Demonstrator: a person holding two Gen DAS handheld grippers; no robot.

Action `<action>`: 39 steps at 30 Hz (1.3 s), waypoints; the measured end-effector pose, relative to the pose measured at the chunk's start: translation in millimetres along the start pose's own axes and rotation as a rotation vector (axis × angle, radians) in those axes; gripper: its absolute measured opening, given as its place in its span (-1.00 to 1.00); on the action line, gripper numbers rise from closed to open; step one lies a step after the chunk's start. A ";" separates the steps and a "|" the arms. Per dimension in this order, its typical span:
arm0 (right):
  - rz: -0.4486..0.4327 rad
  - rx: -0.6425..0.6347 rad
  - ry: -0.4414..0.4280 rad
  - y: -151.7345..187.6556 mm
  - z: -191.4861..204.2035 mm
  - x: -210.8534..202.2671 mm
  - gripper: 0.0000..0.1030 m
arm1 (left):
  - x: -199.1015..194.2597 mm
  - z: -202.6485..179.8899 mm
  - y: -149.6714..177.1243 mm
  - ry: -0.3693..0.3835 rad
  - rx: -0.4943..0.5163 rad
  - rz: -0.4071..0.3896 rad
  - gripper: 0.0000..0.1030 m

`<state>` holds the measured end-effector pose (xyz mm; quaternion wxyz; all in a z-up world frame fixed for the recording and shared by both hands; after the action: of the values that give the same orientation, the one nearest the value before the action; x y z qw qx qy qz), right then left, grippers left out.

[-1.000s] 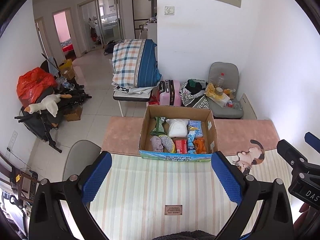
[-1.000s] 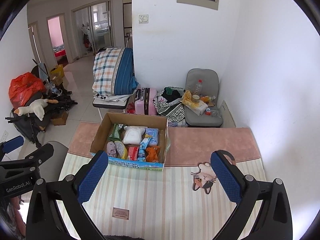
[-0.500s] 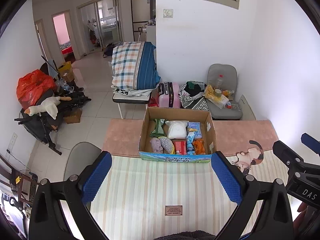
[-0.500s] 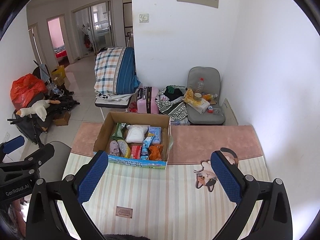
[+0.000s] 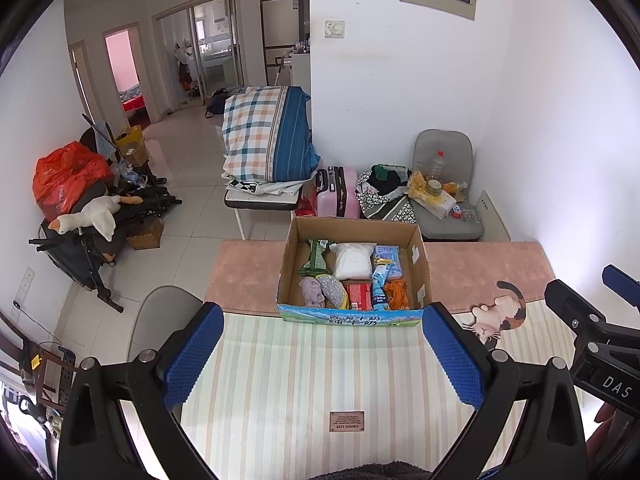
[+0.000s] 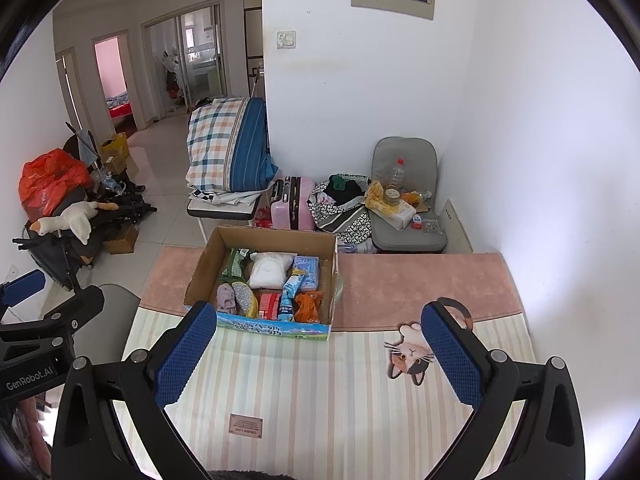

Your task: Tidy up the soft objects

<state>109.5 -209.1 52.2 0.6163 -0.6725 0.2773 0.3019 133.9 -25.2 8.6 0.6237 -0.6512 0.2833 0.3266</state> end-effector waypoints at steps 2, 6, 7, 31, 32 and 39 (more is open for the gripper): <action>0.000 -0.001 0.001 0.1 -1.2 0.1 1.00 | -0.1 -0.2 0.4 0.002 -0.002 0.000 0.98; -0.002 0.003 0.002 0.2 -1.8 -1.0 1.00 | 0.3 -0.6 -0.2 0.004 0.000 -0.002 0.98; -0.002 0.004 0.000 0.4 -1.8 -1.1 1.00 | 0.3 -0.6 -0.3 0.004 0.002 -0.001 0.98; -0.010 0.012 -0.001 -9.6 -9.2 -9.7 1.00 | -2.2 -1.6 -4.6 0.007 0.000 -0.008 0.98; -0.011 0.012 -0.001 -9.1 -8.7 -10.4 1.00 | -2.1 -1.5 -4.4 0.007 0.000 -0.009 0.98; -0.014 0.009 0.001 -8.9 -7.5 -11.3 1.00 | -4.5 -2.4 -6.7 0.007 -0.004 -0.017 0.98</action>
<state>109.2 -215.8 66.9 0.6214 -0.6718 0.2741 0.2958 136.4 -27.4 16.3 0.6243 -0.6559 0.2794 0.3196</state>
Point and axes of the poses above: each gripper's, at about its wrist camera, not at the fingertips, and x roughly the way its jaws point, z to its left, y to its underside, the point moved 2 cm from there along x, roughly the way its jaws point, and after that the axes turned 1 degree about z, right-handed, at the moved point
